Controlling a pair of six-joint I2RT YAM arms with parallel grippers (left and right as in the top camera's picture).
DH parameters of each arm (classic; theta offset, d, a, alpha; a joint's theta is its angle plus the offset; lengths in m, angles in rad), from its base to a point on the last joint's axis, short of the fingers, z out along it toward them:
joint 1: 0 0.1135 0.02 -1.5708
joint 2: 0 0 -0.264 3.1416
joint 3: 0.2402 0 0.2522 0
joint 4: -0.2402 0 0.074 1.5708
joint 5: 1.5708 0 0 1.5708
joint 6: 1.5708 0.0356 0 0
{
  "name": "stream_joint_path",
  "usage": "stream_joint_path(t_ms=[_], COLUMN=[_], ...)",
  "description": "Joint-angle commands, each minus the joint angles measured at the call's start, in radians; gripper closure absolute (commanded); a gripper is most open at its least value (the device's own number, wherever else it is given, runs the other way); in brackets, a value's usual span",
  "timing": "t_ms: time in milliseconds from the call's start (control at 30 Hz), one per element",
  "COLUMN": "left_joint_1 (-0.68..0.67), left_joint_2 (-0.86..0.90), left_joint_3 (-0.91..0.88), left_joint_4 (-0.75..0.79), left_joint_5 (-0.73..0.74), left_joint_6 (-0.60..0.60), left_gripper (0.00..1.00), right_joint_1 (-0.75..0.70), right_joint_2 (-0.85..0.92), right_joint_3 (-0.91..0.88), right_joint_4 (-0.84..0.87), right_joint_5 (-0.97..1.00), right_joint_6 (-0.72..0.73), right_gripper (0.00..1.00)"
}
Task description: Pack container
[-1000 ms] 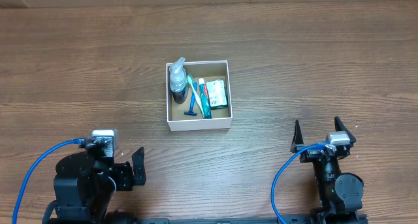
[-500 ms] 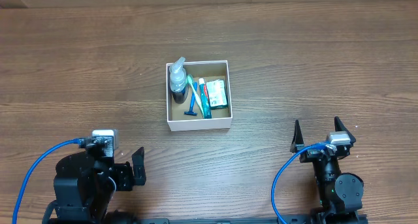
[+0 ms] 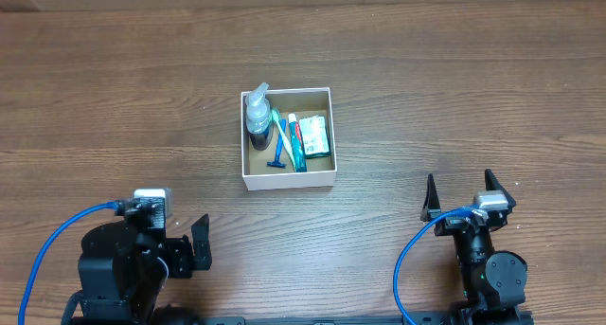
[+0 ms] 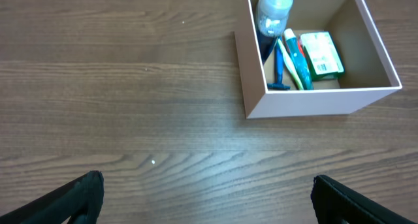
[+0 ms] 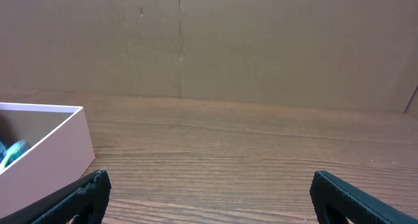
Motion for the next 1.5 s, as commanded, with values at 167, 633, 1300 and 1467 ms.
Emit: stream_joint_path(t_ms=[167,633,1300,1467], left_joint_1=[0.018,0.020,0.025,0.025], left_joint_2=[-0.196,-0.508,-0.507,-0.507], left_joint_3=[-0.228,-0.819,-0.883,-0.883], left_joint_4=[0.129,1.093,1.043,1.043], left_joint_5=[-0.007,-0.031,-0.033,-0.033], left_joint_6=[0.034,0.151,0.076,0.076], left_gripper=[0.00,0.00,0.00,0.00], right_joint_1=[-0.006,-0.006,-0.006,-0.006], right_joint_2=[-0.010,-0.010,-0.010,-0.010], right_joint_3=[-0.010,-0.010,-0.010,-0.010], right_joint_4=[0.004,0.004,0.004,0.004], right_joint_5=[-0.004,-0.004,-0.004,-0.004], right_joint_6=[0.005,0.005,0.005,0.005], right_gripper=[0.00,0.00,0.00,0.00])
